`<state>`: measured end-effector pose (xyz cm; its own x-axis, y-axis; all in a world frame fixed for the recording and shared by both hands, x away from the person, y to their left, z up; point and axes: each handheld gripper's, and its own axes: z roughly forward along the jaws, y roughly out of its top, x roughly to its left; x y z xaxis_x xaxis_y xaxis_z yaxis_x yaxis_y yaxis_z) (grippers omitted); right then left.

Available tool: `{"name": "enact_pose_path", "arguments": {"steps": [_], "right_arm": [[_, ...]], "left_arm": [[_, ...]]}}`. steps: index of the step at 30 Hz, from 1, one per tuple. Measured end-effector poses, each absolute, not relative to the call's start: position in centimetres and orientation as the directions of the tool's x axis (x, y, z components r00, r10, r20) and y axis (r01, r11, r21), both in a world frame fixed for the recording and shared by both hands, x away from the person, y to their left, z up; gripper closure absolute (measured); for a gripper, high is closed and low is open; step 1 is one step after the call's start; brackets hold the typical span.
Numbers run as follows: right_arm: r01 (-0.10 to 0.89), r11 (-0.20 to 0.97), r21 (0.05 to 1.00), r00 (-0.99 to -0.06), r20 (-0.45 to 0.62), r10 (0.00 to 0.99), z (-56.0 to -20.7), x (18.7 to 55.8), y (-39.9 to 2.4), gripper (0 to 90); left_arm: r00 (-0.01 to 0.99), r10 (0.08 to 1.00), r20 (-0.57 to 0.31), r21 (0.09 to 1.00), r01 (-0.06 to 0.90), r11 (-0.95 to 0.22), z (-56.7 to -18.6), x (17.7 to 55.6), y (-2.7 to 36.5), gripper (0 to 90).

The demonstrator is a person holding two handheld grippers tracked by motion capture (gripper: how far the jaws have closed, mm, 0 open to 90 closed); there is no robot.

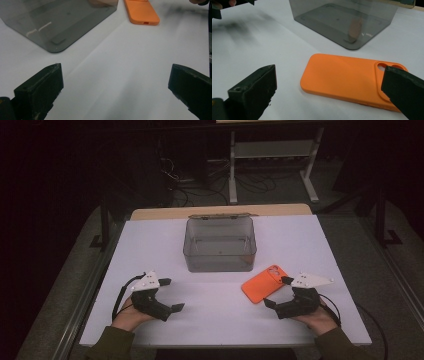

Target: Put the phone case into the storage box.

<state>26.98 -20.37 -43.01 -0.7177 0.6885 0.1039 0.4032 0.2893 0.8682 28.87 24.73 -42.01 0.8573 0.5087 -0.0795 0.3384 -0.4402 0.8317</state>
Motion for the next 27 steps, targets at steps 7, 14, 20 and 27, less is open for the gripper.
{"name": "enact_pose_path", "arguments": {"steps": [7,14,20,27], "right_arm": [[0.407,0.301,0.863,-0.718,0.099,0.689,-43.07,26.99,-20.35,0.0],[0.404,0.305,0.862,-0.722,0.096,0.685,-43.01,27.03,-20.33,0.0],[0.409,0.306,0.859,-0.720,0.098,0.687,-42.91,27.05,-20.23,0.0],[0.420,0.333,0.845,-0.726,0.092,0.682,-42.70,27.28,-19.90,0.0]], "left_arm": [[0.857,0.509,-0.080,0.830,0.340,-0.443,-42.01,28.94,24.69,0.0],[0.852,0.517,-0.081,0.829,0.345,-0.439,-42.04,29.03,24.79,0.0],[0.854,0.513,-0.081,0.830,0.343,-0.439,-42.04,29.03,24.79,0.0],[0.856,0.511,-0.082,0.825,0.346,-0.446,-42.05,28.97,24.66,0.0]]}}
